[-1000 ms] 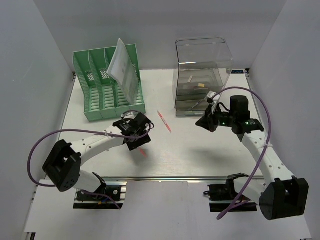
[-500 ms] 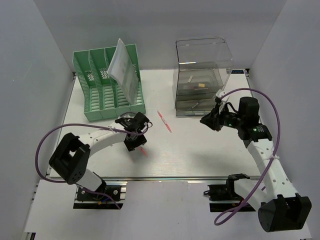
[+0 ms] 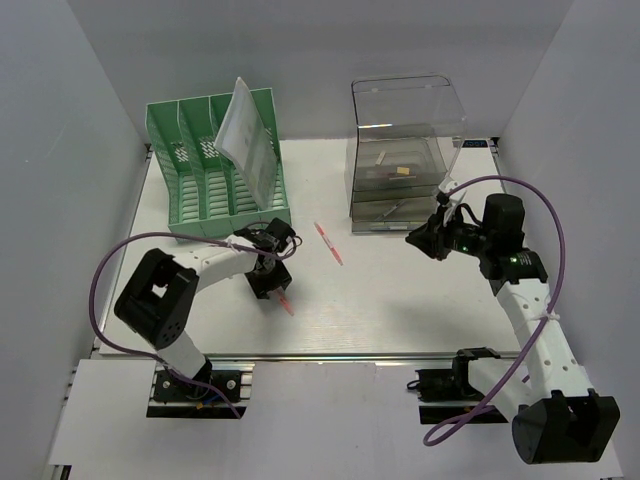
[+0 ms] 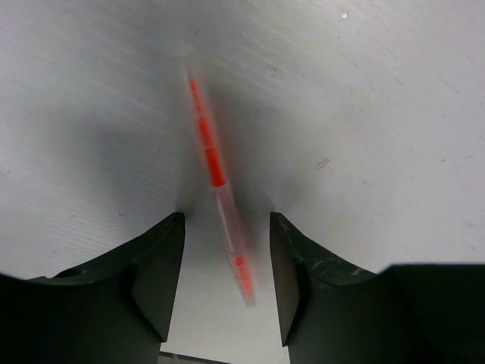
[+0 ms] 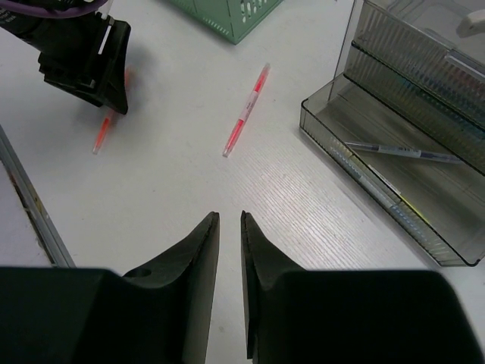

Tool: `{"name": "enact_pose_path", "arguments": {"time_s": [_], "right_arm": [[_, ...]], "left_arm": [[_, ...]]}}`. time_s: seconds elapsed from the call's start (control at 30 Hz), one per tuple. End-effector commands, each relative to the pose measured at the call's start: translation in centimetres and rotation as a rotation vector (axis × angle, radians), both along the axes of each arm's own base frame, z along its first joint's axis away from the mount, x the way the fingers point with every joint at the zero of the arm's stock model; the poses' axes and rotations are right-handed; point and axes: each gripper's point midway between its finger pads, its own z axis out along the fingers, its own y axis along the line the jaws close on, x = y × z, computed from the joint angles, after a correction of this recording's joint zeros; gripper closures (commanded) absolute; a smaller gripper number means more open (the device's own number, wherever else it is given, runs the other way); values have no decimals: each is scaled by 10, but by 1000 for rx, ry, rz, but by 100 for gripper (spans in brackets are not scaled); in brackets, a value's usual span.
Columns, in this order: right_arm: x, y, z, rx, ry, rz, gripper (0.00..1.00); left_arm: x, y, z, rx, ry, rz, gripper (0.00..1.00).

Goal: Organize the desk

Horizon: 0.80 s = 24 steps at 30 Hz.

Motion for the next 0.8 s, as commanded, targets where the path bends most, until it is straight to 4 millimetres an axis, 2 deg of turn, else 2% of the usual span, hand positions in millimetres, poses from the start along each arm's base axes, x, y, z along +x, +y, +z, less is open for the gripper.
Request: {"name": "enact_pose_path", "arguments": {"time_s": [0.0, 0.13, 0.37, 0.47, 0.67, 0.77], "right_arm": [[1, -2, 7, 10, -42, -4, 76], [2, -4, 8, 11, -45, -11, 77], [0, -5, 13, 20, -61, -11, 77], [0, -7, 14, 21, -65, -18, 77], [0, -10, 15, 26, -68, -24, 77], [0, -12, 16, 29, -70, -28, 77]], "left_arm": [[7, -7, -3, -21, 10, -21, 42], [5, -3, -5, -5, 39, -23, 52], [-16, 10, -13, 11, 73, -37, 73], [-19, 8, -11, -13, 60, -60, 80], [-9, 0, 10, -57, -9, -155, 88], [-3, -8, 23, -69, -55, -263, 96]]}}
